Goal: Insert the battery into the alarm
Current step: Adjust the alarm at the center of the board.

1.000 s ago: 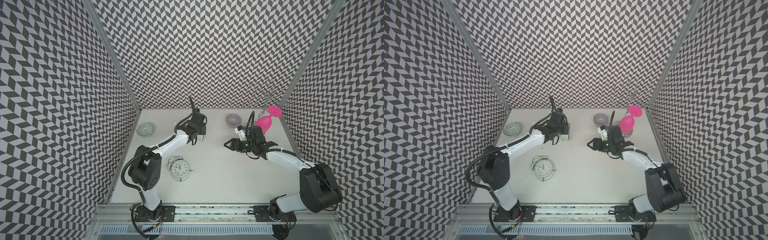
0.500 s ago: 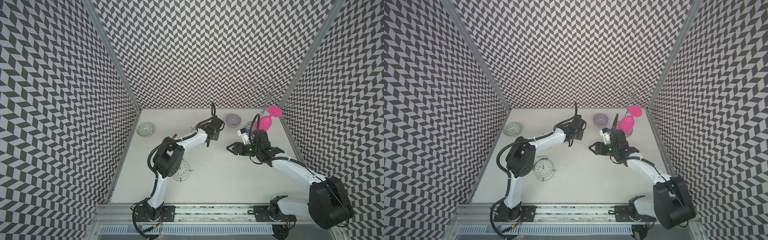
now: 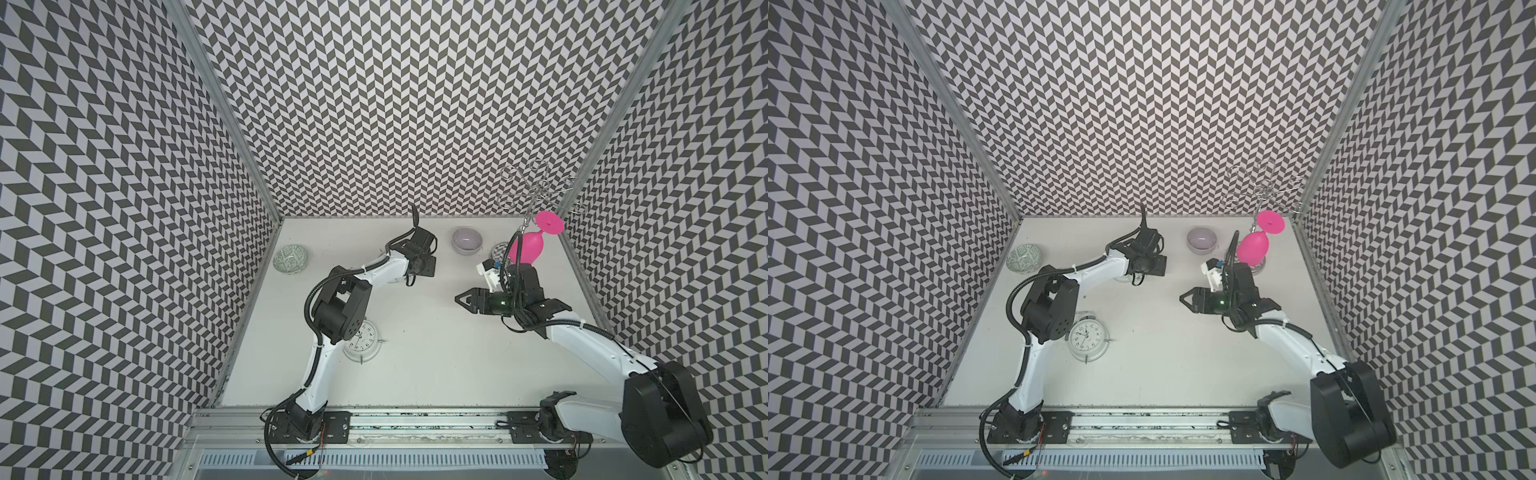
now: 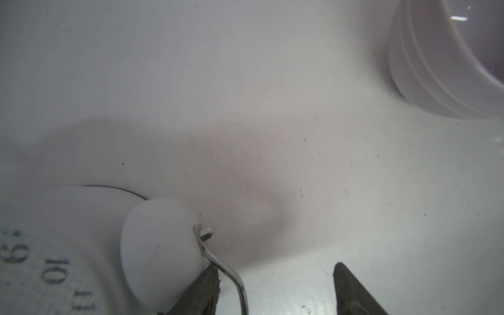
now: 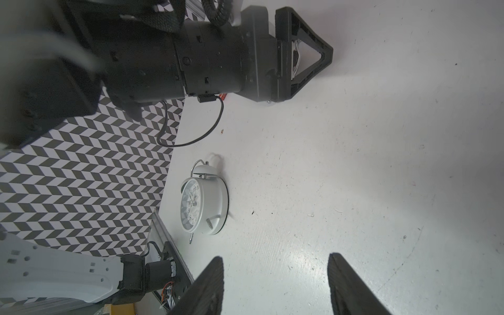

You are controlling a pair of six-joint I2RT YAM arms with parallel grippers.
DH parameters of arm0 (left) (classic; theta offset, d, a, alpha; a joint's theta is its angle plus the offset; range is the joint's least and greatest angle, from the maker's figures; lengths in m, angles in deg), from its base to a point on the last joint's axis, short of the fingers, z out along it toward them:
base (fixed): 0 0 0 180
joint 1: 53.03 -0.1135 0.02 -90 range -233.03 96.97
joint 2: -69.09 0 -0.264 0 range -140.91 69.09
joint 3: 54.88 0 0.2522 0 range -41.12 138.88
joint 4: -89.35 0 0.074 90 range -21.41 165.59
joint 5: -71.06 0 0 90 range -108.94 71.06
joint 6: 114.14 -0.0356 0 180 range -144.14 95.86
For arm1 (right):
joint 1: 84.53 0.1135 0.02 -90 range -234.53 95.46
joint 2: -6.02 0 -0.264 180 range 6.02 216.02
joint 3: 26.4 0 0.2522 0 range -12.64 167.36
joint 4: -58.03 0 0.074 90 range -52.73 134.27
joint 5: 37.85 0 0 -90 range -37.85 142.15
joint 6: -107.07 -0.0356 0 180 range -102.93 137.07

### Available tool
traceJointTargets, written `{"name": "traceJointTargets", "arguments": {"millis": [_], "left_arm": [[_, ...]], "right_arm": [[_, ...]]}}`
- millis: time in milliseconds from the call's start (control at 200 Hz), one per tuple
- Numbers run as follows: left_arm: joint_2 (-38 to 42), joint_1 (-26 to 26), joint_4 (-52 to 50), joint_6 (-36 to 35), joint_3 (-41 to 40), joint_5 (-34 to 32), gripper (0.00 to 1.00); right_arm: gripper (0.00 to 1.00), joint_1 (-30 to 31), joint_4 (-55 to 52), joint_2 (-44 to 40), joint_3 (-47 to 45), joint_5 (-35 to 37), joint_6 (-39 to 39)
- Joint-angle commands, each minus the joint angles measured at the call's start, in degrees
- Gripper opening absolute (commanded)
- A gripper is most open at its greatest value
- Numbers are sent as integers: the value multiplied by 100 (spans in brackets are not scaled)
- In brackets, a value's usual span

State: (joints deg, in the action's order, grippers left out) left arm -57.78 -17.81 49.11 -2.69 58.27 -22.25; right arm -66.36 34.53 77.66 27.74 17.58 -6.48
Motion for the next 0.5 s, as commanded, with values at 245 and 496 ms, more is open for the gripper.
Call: {"name": "traceJointTargets", "arguments": {"millis": [245,496], "left_arm": [[3510,-436,1433,942,-3036,48,99],[6105,-1521,1070,2128,-5762,69,99]], "right_arm": [[60,340,885,328,174,37,22],[59,1034,1253,794,377,276,-88]]}}
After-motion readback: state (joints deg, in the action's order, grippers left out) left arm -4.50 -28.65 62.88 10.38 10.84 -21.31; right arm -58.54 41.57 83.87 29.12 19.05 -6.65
